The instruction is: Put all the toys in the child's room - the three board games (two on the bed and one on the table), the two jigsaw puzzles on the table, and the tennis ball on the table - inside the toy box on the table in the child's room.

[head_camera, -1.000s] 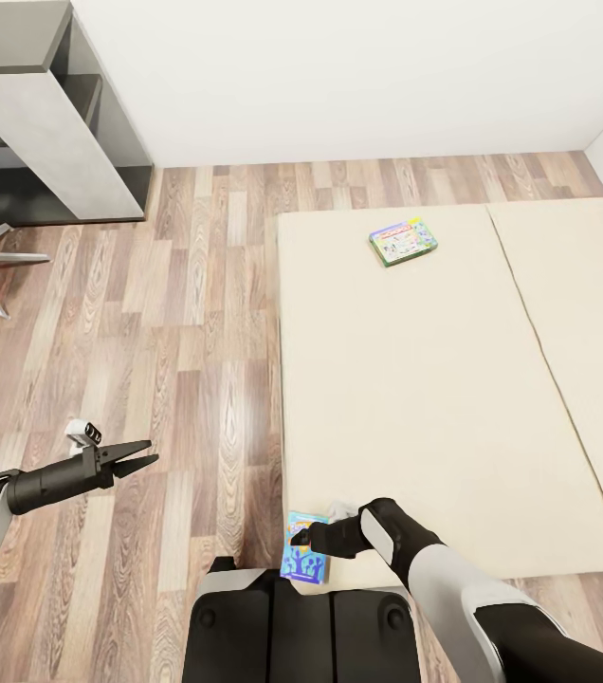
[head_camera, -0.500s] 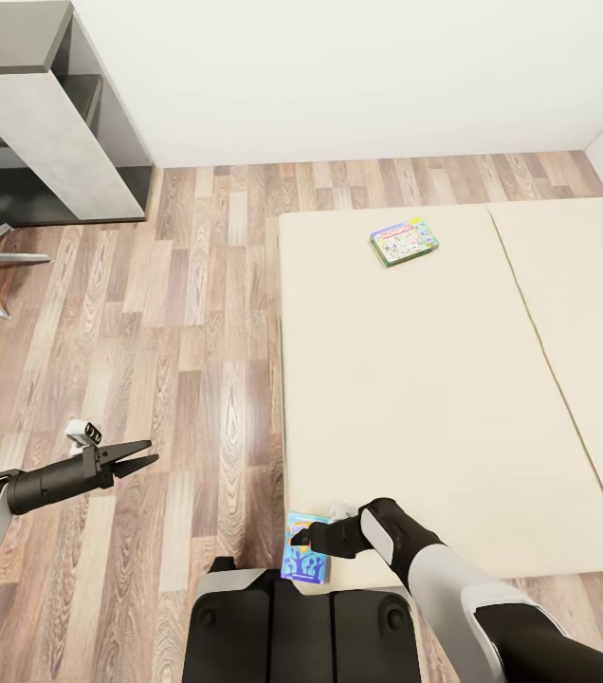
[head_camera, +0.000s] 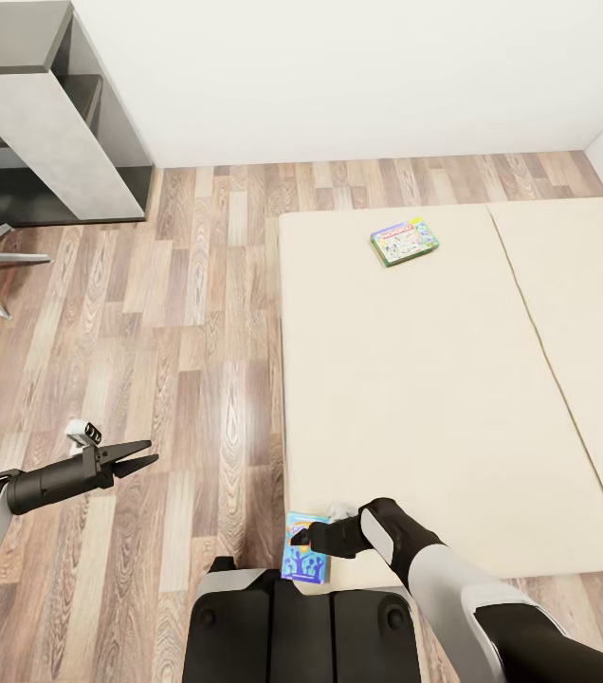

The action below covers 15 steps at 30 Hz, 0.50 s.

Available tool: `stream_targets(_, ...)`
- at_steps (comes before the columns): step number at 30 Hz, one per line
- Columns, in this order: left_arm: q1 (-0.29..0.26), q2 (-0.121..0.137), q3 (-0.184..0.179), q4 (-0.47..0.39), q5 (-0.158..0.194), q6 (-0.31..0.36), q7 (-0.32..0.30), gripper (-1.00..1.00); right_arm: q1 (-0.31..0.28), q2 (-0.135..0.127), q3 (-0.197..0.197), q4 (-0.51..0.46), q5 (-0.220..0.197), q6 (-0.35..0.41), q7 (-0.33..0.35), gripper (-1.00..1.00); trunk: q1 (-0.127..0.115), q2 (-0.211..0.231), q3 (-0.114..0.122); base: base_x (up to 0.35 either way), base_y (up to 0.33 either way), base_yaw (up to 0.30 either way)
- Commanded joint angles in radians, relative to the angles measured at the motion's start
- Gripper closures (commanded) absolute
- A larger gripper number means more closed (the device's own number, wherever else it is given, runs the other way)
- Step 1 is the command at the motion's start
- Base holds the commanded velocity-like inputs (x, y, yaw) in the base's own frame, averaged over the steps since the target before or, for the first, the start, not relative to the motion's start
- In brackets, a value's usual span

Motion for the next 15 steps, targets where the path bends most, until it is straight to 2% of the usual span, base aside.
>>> stream_targets(1,0.000,0.000,0.000,0.000,0.001,0.010,-0.003,-1.00,0.000,0.000,0.002,-0.001,-0.007,0.006,-0.002,-1.00,0.001,-0.001,-0.001,0.000,0.000,0.000)
stream_targets(15,0.000,0.000,0.000,0.000,0.001,0.010,-0.003,-1.00,0.000,0.000,0.002,-0.001,-0.006,0.008,0.001,-1.00,0.001,-0.001,-0.001,0.000,0.000,0.000)
